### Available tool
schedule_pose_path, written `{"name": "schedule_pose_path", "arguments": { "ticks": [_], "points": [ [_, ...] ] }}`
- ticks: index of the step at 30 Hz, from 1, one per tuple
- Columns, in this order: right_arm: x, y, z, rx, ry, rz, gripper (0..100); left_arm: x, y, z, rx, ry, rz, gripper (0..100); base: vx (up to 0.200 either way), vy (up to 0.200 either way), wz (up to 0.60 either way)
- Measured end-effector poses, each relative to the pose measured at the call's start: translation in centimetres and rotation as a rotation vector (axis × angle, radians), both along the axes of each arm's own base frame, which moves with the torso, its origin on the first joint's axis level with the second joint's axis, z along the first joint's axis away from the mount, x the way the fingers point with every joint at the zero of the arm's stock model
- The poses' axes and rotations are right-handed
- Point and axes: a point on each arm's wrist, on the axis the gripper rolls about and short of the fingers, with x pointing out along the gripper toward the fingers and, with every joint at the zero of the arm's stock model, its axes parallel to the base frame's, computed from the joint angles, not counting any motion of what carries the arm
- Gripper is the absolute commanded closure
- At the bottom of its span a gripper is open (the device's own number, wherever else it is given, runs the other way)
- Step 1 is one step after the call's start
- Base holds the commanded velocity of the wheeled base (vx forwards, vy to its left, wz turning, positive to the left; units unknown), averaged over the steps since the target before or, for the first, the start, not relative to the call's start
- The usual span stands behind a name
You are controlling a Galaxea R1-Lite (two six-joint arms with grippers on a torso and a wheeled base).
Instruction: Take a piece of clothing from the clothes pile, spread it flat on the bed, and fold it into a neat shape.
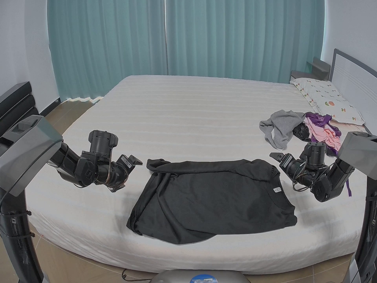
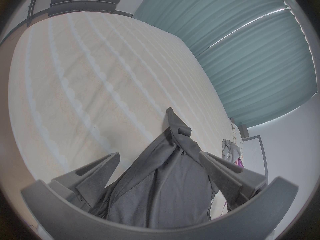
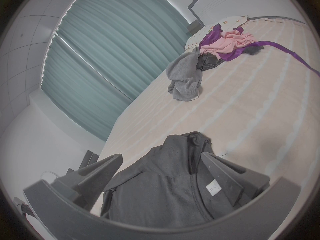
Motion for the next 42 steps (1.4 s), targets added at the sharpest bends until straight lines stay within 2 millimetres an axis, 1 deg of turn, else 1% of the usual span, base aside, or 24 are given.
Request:
{"name": "schedule_pose_path", "arguments": {
  "ticks": [2,8,18,22,26,29,36,39,42],
  "points": [
    [0.0,0.5,-0.1,-0.004,0.005,0.009,0,-0.1,-0.1,0.1,-0.001,-0.002,-0.001,0,0.200,0.000,0.00],
    [0.0,1.6,-0.6,-0.009,0.031,0.038,0,-0.5,-0.2,0.1,-0.016,0.007,0.008,0,0.000,0.000,0.00],
    [-0.7,3.0,-2.8,-0.036,0.182,0.076,0,-1.1,-0.2,-0.3,-0.021,0.013,0.014,0,0.000,0.000,0.00],
    [-1.0,3.1,-2.8,-0.047,0.239,0.079,0,-1.3,-0.1,-0.6,-0.023,0.012,0.016,0,0.000,0.000,0.00],
    [-1.5,3.0,-2.2,-0.053,0.283,0.080,0,-1.6,-0.1,-0.9,-0.025,0.012,0.016,0,0.000,0.000,0.00],
    [-1.6,3.1,-1.9,-0.053,0.285,0.083,0,-1.7,0.0,-0.9,-0.026,0.013,0.017,0,0.000,0.000,0.00],
    [-1.6,4.6,-2.9,-0.062,0.307,0.120,0,-2.0,-0.1,-1.3,-0.024,0.025,0.014,0,0.000,0.000,0.00],
    [-1.3,5.3,-3.3,-0.067,0.319,0.137,0,-2.1,-0.1,-1.5,-0.022,0.031,0.015,0,0.000,0.000,0.00],
    [-0.9,5.7,-3.6,-0.068,0.326,0.142,0,-2.1,-0.1,-1.6,-0.021,0.035,0.014,0,0.000,0.000,0.00]
  ]
}}
